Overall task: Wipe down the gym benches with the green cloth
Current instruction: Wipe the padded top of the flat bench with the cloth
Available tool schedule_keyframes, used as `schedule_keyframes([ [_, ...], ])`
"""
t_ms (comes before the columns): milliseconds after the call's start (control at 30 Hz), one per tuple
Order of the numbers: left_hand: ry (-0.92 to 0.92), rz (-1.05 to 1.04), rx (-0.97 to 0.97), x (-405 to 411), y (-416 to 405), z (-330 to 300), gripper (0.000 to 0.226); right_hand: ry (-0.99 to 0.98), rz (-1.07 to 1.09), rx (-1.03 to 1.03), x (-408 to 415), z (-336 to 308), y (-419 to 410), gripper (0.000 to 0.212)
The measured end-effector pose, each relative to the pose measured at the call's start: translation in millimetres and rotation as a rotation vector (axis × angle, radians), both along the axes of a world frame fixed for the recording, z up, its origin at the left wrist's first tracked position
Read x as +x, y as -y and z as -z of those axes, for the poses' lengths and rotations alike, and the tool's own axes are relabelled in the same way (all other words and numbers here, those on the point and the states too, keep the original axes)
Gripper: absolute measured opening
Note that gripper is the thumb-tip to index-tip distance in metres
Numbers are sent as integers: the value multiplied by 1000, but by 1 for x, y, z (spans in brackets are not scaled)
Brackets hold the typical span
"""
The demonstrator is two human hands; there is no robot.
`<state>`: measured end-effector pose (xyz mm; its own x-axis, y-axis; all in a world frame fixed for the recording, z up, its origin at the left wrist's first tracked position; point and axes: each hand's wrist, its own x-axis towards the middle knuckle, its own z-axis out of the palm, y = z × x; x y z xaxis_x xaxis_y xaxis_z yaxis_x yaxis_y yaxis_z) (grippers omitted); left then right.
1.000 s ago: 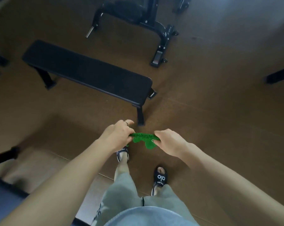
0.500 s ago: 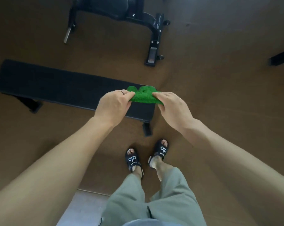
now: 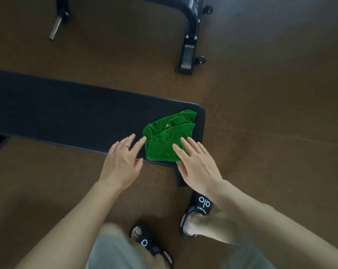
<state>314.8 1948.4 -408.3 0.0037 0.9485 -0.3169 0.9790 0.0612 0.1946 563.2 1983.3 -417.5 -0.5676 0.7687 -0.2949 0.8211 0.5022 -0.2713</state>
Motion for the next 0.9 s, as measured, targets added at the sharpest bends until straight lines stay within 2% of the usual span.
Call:
schedule_keyframes([
  [67, 52, -71, 105, -13, -18, 40, 57, -51, 106, 63, -29, 31, -20, 59],
  [200, 102, -116, 287, -31, -56, 91, 41, 42, 301, 4, -77, 77, -39, 70],
  [400, 87, -180, 503, -34, -62, 146, 36, 69, 354, 182, -90, 119, -52, 77],
  [700, 142, -164, 506, -36, -60, 141, 36, 74, 435, 216, -104, 122, -104, 72],
  [900, 149, -177, 504, -35, -57, 143, 38, 36, 386, 236, -89, 122, -19, 67],
])
